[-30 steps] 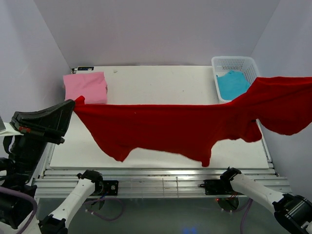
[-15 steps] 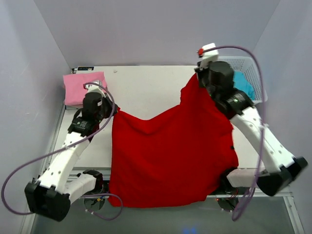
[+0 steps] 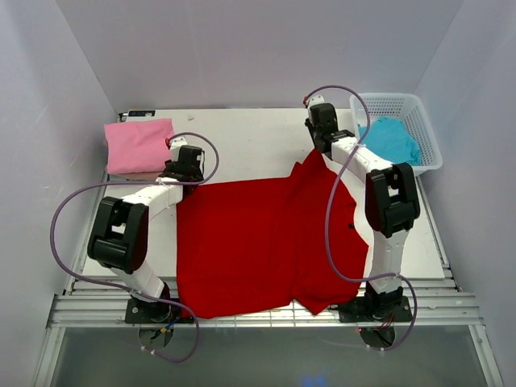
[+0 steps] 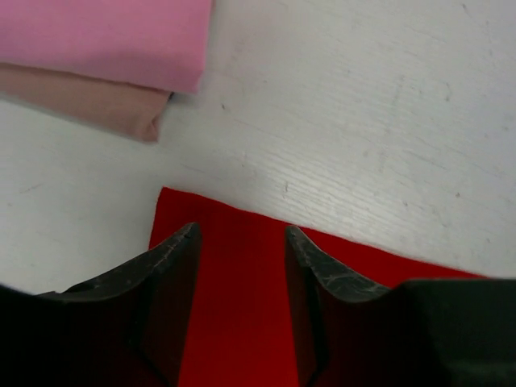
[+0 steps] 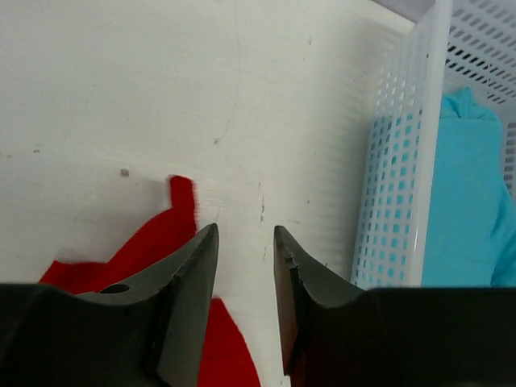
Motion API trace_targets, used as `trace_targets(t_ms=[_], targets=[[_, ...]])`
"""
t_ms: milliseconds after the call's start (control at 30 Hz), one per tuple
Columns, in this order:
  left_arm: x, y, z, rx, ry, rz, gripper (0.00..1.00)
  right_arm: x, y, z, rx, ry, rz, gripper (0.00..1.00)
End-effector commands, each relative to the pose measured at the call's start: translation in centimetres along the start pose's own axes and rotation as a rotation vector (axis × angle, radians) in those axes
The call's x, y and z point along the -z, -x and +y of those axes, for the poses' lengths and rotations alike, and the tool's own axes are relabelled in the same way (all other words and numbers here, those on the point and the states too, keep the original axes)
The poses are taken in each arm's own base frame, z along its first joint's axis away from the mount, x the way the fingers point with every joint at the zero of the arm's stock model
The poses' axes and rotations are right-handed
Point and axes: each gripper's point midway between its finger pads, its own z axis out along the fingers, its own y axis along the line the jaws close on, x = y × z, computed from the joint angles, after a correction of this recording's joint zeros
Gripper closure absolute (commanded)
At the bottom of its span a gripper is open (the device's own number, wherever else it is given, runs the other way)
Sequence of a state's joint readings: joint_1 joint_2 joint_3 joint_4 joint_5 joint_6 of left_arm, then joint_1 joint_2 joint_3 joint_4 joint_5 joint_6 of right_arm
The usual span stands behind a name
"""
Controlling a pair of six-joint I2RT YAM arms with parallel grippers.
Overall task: Fold and stack the t-shirts
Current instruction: Flatten the tshirt out, then fold the tshirt
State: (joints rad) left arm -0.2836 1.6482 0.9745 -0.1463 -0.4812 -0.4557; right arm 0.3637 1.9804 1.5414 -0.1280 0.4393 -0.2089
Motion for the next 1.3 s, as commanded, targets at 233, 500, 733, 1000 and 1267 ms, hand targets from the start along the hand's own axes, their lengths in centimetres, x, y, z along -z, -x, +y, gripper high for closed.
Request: trace_targets(t_ms=[233, 500, 733, 1000, 1267], targets=[[5.7, 8.5, -2.6, 0.08, -0.069, -0.275, 0.42, 2.6, 6.1, -3.9, -0.096, -0.088, -0.158, 0.53], [5.5, 0.6, -8.8, -0.107, -0.116, -0.133, 0.48, 3.3, -1.1, -1.1, -0.135, 0.008, 0.024, 0.54], [4.0, -0.9, -6.0, -0.097, -0.114, -0.062, 0.41, 0.8, -2.2, 0.9, -0.111, 0.094, 0.077, 0.54], [1.2, 1.6, -3.4, -0.08, -0.089, -0.031, 0.41, -4.0, -3.6, 2.3, -0.078, 0.146, 0.152, 0.54], [-0.5, -1.4, -1.0, -0.064, 0.02, 0.084, 0.42, -5.2, -5.4, 2.4, -0.108, 0.236, 0.203, 0.54]])
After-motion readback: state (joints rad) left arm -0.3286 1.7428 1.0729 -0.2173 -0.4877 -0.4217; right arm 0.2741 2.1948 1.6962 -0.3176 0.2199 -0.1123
